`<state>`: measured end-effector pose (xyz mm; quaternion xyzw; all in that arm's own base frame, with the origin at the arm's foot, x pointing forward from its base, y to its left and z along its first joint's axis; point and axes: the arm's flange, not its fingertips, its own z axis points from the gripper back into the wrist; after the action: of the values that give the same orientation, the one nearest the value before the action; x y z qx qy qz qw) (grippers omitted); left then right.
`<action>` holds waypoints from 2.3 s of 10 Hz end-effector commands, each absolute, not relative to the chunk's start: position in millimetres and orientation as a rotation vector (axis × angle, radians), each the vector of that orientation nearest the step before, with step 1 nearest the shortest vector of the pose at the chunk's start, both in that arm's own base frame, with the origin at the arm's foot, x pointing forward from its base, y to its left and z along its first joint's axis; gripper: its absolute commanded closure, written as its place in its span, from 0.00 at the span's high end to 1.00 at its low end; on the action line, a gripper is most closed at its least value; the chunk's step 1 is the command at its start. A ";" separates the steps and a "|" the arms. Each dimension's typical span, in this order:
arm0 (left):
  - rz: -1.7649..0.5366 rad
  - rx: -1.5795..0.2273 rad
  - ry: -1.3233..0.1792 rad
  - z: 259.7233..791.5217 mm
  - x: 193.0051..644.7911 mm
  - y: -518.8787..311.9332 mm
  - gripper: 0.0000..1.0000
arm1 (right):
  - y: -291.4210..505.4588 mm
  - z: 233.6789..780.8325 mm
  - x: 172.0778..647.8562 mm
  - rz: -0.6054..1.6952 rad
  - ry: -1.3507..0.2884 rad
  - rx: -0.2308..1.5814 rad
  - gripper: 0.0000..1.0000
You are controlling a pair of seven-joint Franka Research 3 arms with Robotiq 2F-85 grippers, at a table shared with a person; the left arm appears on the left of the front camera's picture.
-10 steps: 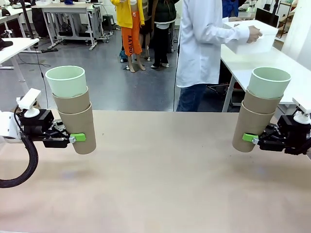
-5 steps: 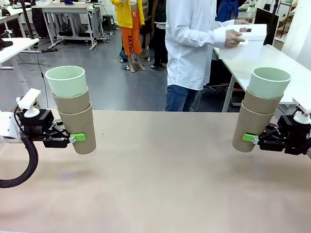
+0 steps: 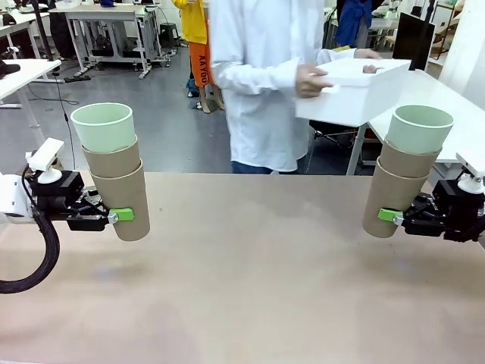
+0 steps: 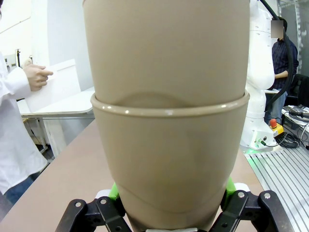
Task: Stack the cups and store them in the basket.
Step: Place the stack of Reusable plastic cups into the Pantry Basket.
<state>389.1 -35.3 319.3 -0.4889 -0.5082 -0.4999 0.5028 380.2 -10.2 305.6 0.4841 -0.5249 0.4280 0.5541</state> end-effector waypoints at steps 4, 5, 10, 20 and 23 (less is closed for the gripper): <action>-1.210 -1.184 -1.239 323.1 388.8 -35.4 0.84 | -9.7 309.5 380.6 1.021 -1.247 1.140 0.84; -1.210 -1.184 -1.239 323.1 388.8 -35.4 0.84 | -9.7 309.5 380.6 1.021 -1.247 1.140 0.84; -1.210 -1.184 -1.239 323.1 388.8 -35.4 0.84 | -9.7 309.5 380.6 1.021 -1.247 1.140 0.84; -1.210 -1.184 -1.239 323.1 388.8 -35.4 0.84 | -9.7 309.5 380.6 1.021 -1.247 1.140 0.84; -1.210 -1.184 -1.239 323.1 388.8 -35.4 0.84 | -9.7 309.5 380.6 1.021 -1.247 1.140 0.84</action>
<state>389.1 -35.3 319.3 -0.4889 -0.5082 -0.4999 0.5028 380.2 -10.2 305.6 0.4840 -0.5249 0.4280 0.5541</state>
